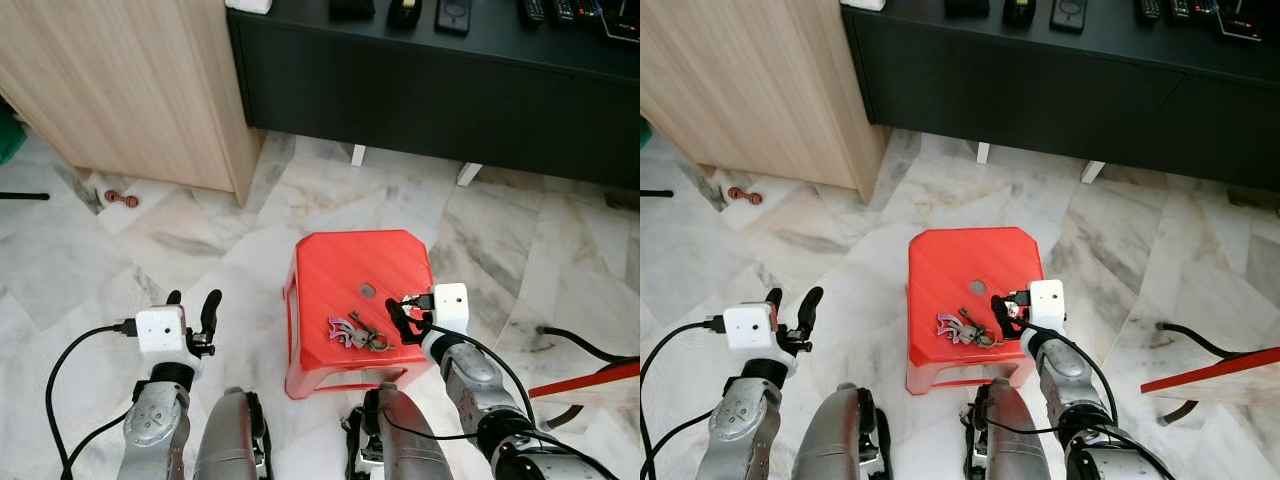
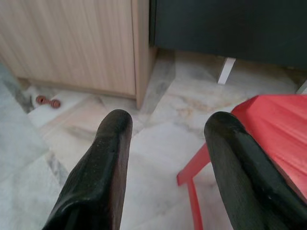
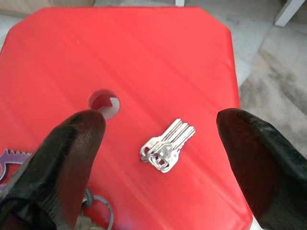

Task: Hang keys on a hook

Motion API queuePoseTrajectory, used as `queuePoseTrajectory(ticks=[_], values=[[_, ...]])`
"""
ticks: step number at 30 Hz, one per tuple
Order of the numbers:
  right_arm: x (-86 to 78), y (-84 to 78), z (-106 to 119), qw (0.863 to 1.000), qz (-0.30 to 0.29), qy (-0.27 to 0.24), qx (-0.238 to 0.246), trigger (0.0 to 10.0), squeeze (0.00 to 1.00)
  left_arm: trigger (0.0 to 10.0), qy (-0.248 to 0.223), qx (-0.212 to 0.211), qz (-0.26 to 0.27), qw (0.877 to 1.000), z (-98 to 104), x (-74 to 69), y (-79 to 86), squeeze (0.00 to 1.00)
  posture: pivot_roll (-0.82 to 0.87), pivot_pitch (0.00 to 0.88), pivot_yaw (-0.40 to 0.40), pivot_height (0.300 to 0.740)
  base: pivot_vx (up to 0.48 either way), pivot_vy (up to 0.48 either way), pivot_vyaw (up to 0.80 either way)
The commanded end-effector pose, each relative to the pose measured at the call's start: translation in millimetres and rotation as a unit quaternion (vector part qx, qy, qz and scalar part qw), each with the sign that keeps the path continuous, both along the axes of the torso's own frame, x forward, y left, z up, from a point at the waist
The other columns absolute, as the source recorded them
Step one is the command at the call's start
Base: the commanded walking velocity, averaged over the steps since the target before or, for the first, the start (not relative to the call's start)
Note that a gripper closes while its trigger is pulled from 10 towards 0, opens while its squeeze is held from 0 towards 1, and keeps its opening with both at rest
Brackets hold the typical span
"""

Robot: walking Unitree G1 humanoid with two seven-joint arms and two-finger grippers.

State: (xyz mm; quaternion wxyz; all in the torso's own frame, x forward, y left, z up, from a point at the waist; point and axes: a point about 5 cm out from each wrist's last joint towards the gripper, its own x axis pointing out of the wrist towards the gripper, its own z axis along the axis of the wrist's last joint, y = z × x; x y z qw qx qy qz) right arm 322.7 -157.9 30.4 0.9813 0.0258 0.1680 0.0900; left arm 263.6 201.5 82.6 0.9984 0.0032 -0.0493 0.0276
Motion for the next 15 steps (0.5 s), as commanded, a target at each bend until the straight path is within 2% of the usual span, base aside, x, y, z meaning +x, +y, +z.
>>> queuePoseTrajectory(ticks=[1, 15], values=[[-7.6, -5.9, -9.2, 1.000, -0.011, 0.019, -0.003, 10.0, 0.00, 10.0, 0.025, 0.001, 0.002, 1.000, -13.1, -7.8, 0.3, 0.00, 0.02, 0.246, -0.090, 0.628, 0.000, 0.000, 0.00], [-8.9, -3.3, -12.2, 0.999, -0.004, 0.033, -0.005, 10.0, 0.00, 10.0, 0.025, -0.001, -0.002, 1.000, -14.0, -8.1, -2.5, 0.00, 0.02, 0.247, -0.091, 0.628, 0.000, 0.000, 0.00]])
